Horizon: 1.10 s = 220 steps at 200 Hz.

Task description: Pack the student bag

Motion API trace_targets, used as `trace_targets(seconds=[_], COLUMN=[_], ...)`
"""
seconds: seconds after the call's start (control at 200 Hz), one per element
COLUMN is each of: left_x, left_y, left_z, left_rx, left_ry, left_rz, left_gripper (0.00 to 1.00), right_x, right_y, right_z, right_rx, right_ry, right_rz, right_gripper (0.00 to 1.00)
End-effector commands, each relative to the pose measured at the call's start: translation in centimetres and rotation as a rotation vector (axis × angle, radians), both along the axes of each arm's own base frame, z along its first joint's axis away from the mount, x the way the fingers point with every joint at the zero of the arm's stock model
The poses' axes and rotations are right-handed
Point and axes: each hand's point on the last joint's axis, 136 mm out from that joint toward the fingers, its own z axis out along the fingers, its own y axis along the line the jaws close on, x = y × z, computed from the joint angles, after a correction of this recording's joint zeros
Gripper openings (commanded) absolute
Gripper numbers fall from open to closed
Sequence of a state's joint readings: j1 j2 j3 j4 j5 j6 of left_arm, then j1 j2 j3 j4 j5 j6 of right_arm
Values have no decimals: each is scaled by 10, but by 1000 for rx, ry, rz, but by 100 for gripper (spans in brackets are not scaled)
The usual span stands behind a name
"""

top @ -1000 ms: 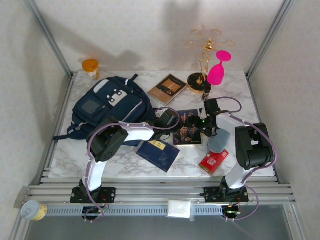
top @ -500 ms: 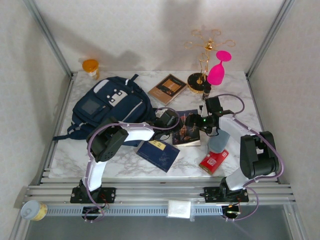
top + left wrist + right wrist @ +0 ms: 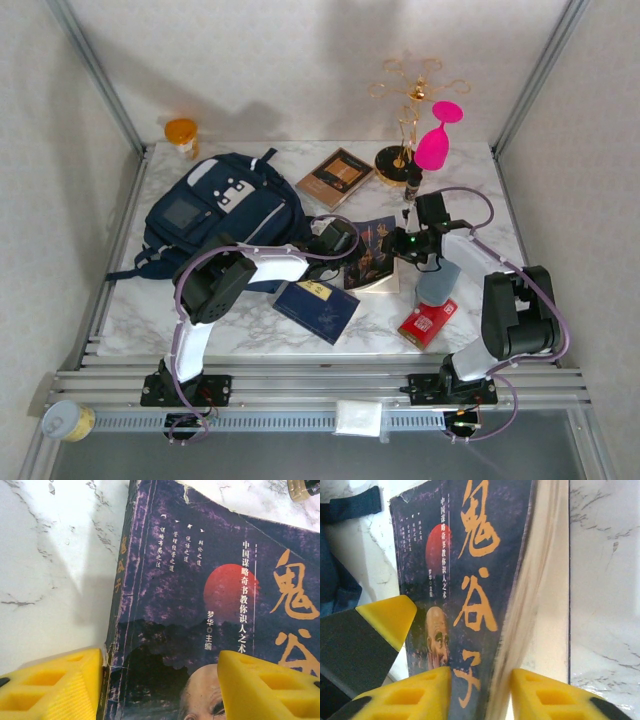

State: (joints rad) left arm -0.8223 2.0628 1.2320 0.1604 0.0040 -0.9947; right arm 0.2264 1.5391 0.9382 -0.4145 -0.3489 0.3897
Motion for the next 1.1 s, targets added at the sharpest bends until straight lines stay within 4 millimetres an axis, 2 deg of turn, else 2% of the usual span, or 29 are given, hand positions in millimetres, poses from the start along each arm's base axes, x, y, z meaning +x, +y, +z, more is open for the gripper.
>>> trace_targets(seconds=[0.0, 0.135, 0.325, 0.441, 0.496, 0.556, 0.616, 0.756, 0.911, 1.021, 1.096], left_x=[-8, -7, -6, 0, 2, 3, 2, -9, -30, -49, -59], left_y=[-4, -5, -4, -1, 4, 14, 27, 53, 85, 99, 107], left_z=[5, 8, 17, 33, 48, 66, 86, 124, 148, 166, 171], left_rx=[-4, -8, -14, -43, -66, -85, -107, -199, -253, -325, -337], left_ry=[13, 9, -5, -20, -36, -65, -99, -145, -176, -211, -234], left_rz=[-25, -24, -17, -13, -10, 6, 14, -13, -57, -105, -110], left_gripper=[61, 61, 61, 63, 64, 66, 73, 81, 89, 94, 97], right_x=[2, 4, 6, 6, 7, 7, 5, 1, -12, -19, -25], right_y=[11, 11, 13, 20, 22, 26, 30, 37, 52, 55, 60], right_z=[17, 20, 34, 52, 62, 76, 90, 124, 167, 191, 206], right_rx=[75, 90, 133, 198, 221, 249, 284, 342, 476, 528, 581], right_ry=[-37, -46, -69, -99, -120, -154, -190, -262, -315, -340, -351], right_rz=[27, 24, 24, 39, 49, 67, 94, 137, 215, 227, 242], right_gripper=[28, 16, 6, 2, 1, 0, 0, 0, 0, 0, 0])
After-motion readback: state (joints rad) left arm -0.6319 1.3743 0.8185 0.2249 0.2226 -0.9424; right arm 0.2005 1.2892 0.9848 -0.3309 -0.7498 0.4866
